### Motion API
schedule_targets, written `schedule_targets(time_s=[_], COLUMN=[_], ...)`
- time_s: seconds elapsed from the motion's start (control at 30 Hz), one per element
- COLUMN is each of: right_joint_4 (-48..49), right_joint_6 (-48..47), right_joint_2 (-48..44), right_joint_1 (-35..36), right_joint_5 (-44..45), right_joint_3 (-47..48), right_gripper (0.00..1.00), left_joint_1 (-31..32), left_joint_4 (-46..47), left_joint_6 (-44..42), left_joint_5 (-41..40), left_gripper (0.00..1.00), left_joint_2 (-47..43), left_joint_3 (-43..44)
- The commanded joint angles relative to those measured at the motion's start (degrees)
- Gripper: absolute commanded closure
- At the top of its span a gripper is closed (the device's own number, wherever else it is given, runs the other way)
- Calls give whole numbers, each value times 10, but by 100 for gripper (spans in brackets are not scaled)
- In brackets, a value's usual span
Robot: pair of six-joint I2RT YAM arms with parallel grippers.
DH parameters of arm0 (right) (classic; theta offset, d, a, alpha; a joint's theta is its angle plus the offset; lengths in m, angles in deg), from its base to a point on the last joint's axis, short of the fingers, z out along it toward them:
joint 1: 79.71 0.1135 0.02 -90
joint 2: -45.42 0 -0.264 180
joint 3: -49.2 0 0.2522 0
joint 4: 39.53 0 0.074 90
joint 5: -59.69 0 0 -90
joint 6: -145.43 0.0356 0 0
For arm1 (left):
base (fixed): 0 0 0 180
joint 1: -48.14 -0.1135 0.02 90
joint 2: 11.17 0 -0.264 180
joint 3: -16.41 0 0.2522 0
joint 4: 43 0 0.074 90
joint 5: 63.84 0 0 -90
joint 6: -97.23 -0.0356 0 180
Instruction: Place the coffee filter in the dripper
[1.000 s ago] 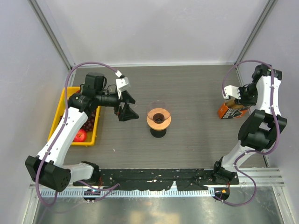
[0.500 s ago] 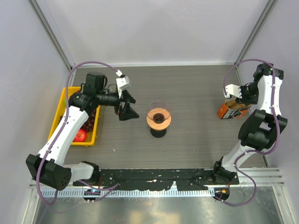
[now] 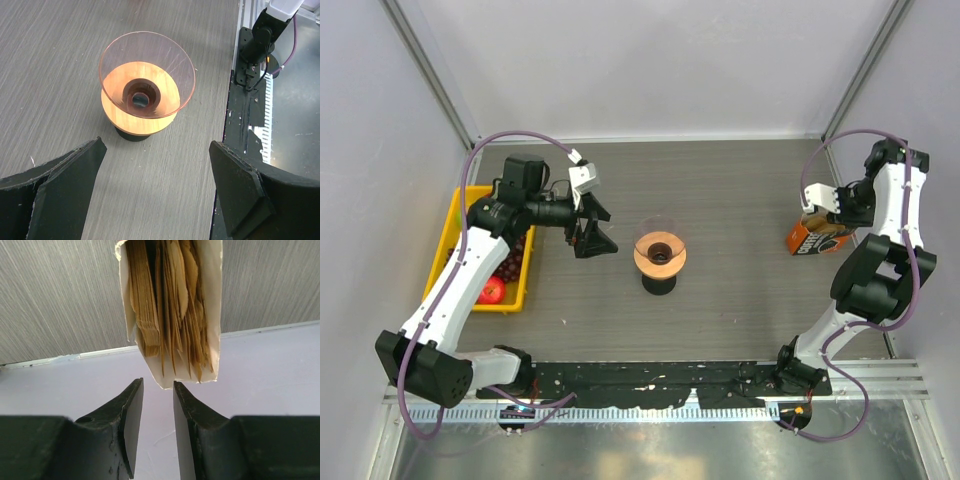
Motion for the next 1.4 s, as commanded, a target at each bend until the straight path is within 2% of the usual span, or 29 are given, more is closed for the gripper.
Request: schedule_targets(time_s=[0.0, 0.43, 0.73, 0.87, 0.93, 0.97, 1.03, 1.37], right_joint_4=[-19, 2, 5, 9, 8, 10, 5, -30], right_joint_6=[-58, -50, -49, -41, -35, -27, -19, -16], right_joint_2=[-12, -13, -24, -22, -19, -19, -19, -35], right_joint_1=[-3, -2, 1, 3, 3, 3, 2, -4], right_joint_5=[5, -4, -19, -21, -19, -16, -11, -11], right_joint_3=[-13, -21, -36, -35, -27, -25, -13, 43], right_gripper=[63, 62, 66, 72, 79, 86, 95, 95], left_joint_1=[1, 1, 1, 1, 1, 1, 1, 1], left_joint_4=[22, 19, 23, 21, 19, 18, 18, 23], left_joint_6=[8, 12, 17, 17, 17, 17, 17, 20], left_joint_5=[14, 13, 12, 10, 11, 10, 11, 16], left_gripper=[3, 2, 2, 3, 3, 3, 3, 3], left_joint_2=[2, 0, 0, 2, 2, 3, 5, 13], left_joint_3=[18, 18, 16, 19, 21, 23, 24, 31])
